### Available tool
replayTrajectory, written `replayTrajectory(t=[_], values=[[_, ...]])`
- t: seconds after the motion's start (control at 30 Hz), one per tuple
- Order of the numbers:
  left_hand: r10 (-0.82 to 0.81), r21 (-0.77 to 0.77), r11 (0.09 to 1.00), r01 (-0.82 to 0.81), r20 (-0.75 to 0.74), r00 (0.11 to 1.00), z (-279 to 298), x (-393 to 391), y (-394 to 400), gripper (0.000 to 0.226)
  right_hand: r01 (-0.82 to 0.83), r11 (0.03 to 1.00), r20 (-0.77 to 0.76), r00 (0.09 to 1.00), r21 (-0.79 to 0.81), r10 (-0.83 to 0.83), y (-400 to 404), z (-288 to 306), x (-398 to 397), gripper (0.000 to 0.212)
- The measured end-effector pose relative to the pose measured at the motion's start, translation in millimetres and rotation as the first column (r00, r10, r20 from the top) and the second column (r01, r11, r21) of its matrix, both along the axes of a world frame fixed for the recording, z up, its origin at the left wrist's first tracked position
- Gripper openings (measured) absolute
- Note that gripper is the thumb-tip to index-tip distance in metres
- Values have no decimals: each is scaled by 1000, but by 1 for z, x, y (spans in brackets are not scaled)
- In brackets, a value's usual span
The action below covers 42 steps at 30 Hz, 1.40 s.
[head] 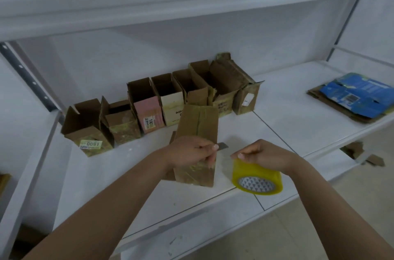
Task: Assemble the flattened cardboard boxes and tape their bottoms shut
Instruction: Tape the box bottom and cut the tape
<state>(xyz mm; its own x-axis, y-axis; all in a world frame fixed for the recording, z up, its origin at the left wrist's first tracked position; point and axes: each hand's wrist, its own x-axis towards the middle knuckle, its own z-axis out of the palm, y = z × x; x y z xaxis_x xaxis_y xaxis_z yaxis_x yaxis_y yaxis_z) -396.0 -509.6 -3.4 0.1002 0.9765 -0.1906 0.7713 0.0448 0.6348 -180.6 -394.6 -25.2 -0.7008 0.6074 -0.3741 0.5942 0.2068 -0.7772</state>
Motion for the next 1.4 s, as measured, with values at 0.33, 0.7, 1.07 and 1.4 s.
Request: replayTrajectory(t=[0.33,0.7,1.07,1.4], values=[[-121,-185,983,13,-583,803,14,41,30,42,73,936,154,979,344,-134,-16,12,-7,18],[329,-56,944,-326,240,913,-6,1,10,50,357,934,-51,933,5,-356,-13,3,32,10],[427,223,904,-364,-512,745,-15,61,17,41,345,938,-128,932,26,-339,-12,-6,9,10],[784,283,397,-873,390,483,-23,-15,-17,36,323,939,-244,926,118,-288,-18,7,-9,12]])
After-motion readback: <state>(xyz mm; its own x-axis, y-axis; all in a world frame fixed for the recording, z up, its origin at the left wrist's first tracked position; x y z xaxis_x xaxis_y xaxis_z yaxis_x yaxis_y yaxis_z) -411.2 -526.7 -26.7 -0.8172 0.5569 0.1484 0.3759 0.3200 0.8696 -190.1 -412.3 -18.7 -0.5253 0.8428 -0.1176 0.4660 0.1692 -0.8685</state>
